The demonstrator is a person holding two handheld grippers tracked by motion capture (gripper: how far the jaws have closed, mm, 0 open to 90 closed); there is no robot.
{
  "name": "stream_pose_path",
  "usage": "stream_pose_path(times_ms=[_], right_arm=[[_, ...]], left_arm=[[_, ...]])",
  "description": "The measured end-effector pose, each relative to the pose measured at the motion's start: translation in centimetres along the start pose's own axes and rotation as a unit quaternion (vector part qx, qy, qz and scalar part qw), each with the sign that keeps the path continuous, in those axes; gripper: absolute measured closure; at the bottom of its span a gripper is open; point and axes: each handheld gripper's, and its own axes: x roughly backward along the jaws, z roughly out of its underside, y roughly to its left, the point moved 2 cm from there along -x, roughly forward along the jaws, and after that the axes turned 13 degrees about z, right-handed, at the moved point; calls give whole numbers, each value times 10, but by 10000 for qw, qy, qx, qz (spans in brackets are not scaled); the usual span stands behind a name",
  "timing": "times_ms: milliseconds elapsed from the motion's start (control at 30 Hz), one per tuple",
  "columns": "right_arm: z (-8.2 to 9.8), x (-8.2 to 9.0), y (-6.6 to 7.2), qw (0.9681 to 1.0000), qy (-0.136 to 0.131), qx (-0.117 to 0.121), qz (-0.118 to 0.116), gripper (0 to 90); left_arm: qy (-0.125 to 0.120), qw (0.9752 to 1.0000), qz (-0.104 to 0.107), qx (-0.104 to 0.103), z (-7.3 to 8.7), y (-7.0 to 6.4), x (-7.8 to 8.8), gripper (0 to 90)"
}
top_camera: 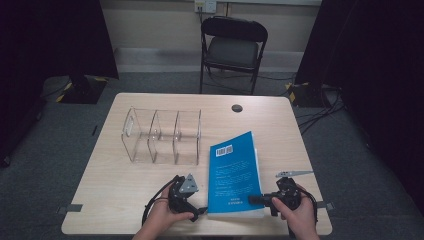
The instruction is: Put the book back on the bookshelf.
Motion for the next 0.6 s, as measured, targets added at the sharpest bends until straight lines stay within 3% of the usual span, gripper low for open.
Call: stream_pose_path(times_ms=[133,167,267,333,433,467,500,567,600], right_arm=[[-2,1,1,9996,19,-263,-64,840],[-2,2,0,9990,-2,-425,-141,847],[-3,3,-4,9960,-27,-832,-333,854],[-5,4,-3,9937,-25,-1015,-482,855],[-13,8,0,9917,-30,-1124,-618,856],[-15,9,1,9900,-110,-1197,-735,859],[-19,9,2,9835,-207,-1384,-1148,859],[-24,10,5,9827,-201,-1380,-1217,859],[-34,11,14,9847,-135,-1259,-1201,859]], left_arm=[[3,10000,3,1,0,0,0,0],[-32,10000,5,32,0,0,-1,0],[-131,9999,17,90,-1,-1,-3,0],[-52,10000,10,21,-2,0,-2,0],[-45,10000,28,-3,-2,1,-3,0],[-45,10000,28,-3,-2,1,-3,0],[-63,10000,40,-12,-2,1,-3,0],[24,10000,66,-70,-2,2,-2,0],[20,9999,59,-85,-2,2,-2,0]])
